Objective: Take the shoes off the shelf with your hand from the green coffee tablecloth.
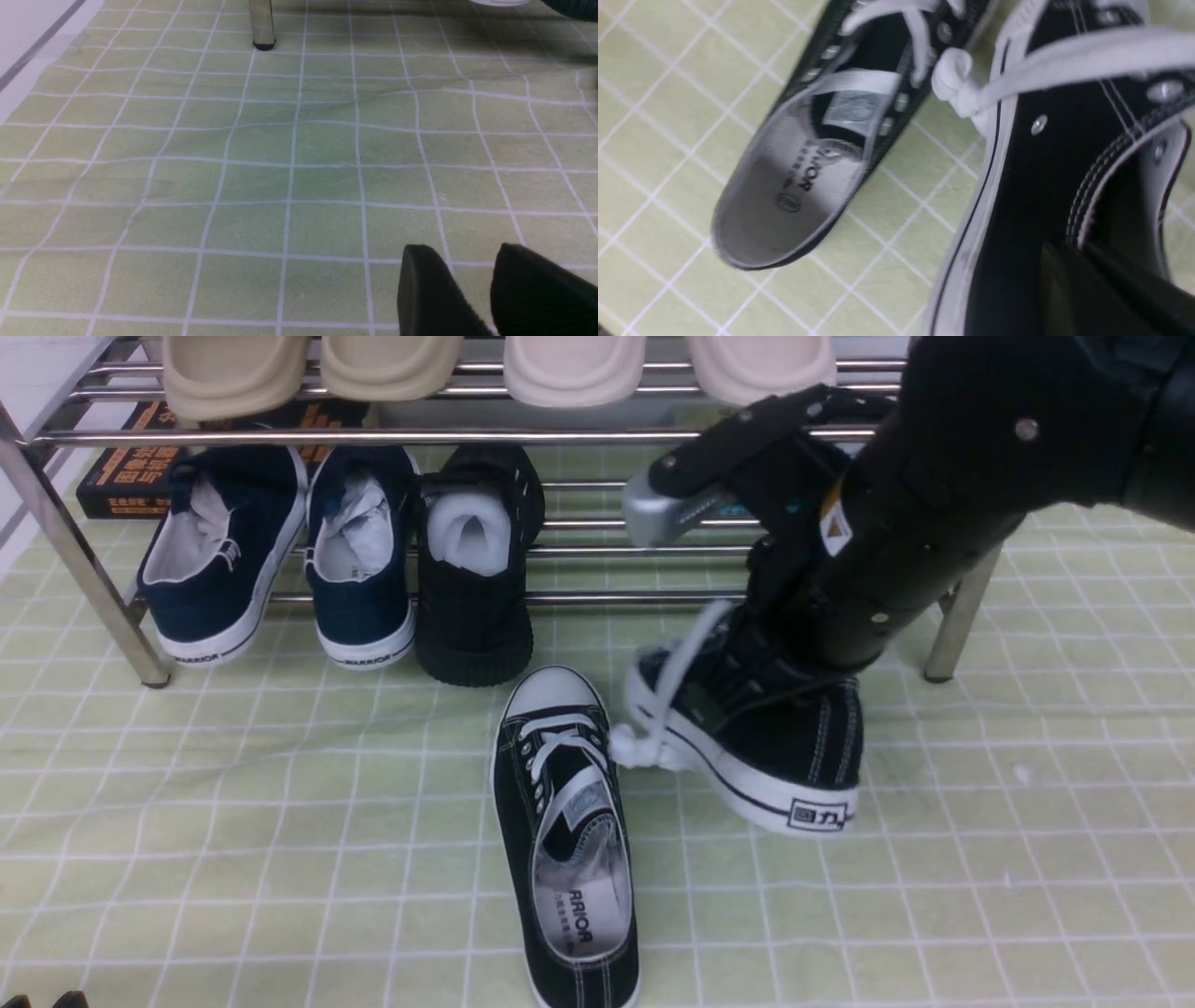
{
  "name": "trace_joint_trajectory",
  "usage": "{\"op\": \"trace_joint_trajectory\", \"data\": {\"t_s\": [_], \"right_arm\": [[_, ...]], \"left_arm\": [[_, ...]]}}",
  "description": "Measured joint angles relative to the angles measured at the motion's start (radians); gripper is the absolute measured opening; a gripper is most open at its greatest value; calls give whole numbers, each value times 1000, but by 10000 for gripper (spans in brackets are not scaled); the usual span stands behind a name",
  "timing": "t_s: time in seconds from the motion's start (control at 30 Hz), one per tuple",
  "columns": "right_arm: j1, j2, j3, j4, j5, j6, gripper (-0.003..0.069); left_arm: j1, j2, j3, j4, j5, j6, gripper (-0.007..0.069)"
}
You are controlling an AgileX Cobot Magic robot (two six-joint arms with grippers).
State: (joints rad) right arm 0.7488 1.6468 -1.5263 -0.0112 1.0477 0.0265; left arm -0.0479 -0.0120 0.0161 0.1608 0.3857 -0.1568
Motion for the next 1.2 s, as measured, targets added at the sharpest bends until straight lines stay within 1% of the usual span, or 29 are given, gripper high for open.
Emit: {"op": "trace_joint_trajectory", "data": {"t_s": [0.13,0.2,0.37,0.47,0.6,0.87,1.0,1.1,1.13,1.17,1.2], "right_arm": [[53,1,-1,-33,-22,-13,10],[70,4,-1,-54,-25,4,10],[78,37,1,-118,-25,85,10],[78,66,6,-150,-26,101,12],[78,106,19,-141,-29,110,13],[79,198,24,44,20,111,21],[79,217,24,100,39,114,40],[81,226,24,124,52,126,76],[82,228,24,143,62,149,130],[84,228,24,148,65,158,150],[84,228,23,150,73,168,188]], "left_arm": [[0,0,0,0,0,0,239],[0,0,0,0,0,0,239],[0,0,0,0,0,0,239],[0,0,0,0,0,0,239],[0,0,0,0,0,0,239],[0,0,0,0,0,0,239],[0,0,0,0,0,0,239],[0,0,0,0,0,0,239],[0,0,0,0,0,0,239],[0,0,0,0,0,0,239],[0,0,0,0,0,0,239]]}}
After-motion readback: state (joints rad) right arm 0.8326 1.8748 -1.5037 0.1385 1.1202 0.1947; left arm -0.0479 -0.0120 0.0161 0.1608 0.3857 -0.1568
